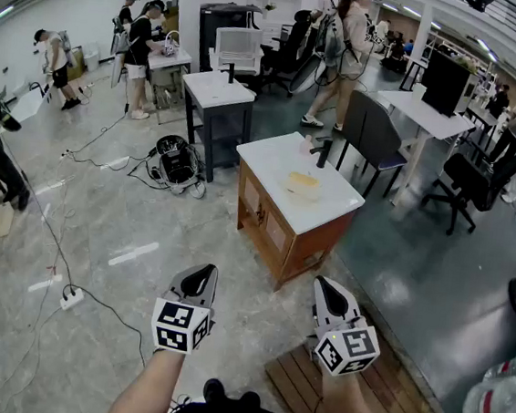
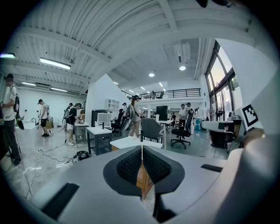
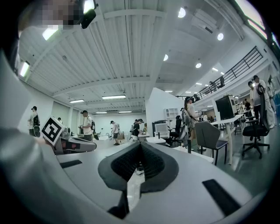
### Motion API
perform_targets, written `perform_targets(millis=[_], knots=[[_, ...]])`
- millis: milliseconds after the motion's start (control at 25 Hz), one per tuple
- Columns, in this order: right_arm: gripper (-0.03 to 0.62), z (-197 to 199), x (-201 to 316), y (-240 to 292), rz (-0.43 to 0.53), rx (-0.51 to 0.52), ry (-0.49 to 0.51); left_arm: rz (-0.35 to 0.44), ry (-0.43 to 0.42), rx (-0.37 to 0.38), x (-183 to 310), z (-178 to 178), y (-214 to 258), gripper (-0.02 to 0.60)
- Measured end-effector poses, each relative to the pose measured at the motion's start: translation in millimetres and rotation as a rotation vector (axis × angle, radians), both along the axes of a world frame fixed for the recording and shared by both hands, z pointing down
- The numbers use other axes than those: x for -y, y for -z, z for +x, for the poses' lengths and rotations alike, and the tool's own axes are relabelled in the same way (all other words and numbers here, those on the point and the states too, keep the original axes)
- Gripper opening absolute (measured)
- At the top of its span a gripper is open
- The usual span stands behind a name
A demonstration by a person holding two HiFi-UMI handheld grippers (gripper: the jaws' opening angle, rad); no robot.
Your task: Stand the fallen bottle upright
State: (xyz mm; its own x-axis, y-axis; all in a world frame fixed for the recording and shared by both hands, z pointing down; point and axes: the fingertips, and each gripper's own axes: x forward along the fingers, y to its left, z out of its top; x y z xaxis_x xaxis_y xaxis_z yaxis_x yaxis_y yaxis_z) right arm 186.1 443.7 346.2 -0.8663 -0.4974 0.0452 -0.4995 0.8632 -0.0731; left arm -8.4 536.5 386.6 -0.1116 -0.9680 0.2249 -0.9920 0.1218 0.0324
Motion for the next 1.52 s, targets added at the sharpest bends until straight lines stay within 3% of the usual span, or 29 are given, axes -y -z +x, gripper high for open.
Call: perform_targets(millis=[640, 960, 1240, 1520], knots=[[0.011, 35, -15, -13, -0.029, 0.002, 0.023, -0.011, 0.011, 0.019, -12, 25, 0, 0.023], [0.012, 37, -24, -47, -0.155, 0.001, 0.070, -0.032, 0.029, 0.013, -17, 25, -12, 0.023], [0.014, -5, -2, -68, -0.204, -0.023, 0.076, -0.030, 0.006, -0.006, 20, -11, -28, 0.023], [0.014, -90, 53, -79, -0.237, -0.054, 0.047, -0.041, -0.040, -0.031, 88, -91, -42, 0.023]])
